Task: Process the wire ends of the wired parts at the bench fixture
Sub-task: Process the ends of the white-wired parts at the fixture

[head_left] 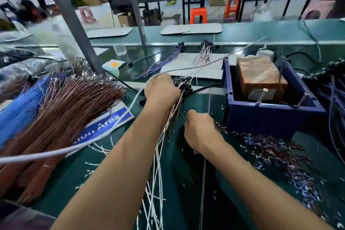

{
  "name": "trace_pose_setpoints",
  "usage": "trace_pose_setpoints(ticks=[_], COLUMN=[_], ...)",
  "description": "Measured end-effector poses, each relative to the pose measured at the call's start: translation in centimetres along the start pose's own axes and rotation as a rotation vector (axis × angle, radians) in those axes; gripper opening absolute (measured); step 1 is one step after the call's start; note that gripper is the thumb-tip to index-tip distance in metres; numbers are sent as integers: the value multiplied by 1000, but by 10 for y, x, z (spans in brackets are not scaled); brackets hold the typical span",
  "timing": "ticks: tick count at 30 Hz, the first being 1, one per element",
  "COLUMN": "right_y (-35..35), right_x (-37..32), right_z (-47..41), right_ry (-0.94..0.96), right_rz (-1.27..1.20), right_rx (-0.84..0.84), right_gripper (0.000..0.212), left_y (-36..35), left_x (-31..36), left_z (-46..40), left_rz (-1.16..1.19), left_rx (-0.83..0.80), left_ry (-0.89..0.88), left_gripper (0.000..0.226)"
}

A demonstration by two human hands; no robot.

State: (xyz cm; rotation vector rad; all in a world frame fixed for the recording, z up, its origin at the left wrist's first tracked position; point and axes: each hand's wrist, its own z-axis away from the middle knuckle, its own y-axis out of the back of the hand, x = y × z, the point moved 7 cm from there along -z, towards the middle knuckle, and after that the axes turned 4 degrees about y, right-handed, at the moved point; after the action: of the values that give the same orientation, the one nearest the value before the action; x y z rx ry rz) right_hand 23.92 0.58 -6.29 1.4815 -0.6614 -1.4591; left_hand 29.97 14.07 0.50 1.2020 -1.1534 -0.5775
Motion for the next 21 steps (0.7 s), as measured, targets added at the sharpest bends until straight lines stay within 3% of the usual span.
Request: trace_pose_setpoints(ticks=[9,14,17,21], right_y=[5,6,4,3], right_x=[1,2,4,8], right_z=[5,7,9,9], right_ry=[-2,-1,-14,-23], right_rz=[-53,-62,-74,-74], right_rx=[-16,-42,-42,-29], right_gripper=[17,20,20,16], left_y=[-4,4,3,-10], left_x=[6,5,11,15], left_z=[1,3,3,6], left_rz=[-60,-54,-57,-80], left_rx=[40,52,68,56], left_ry=[3,51,24,-11], left_gripper=[9,18,6,24])
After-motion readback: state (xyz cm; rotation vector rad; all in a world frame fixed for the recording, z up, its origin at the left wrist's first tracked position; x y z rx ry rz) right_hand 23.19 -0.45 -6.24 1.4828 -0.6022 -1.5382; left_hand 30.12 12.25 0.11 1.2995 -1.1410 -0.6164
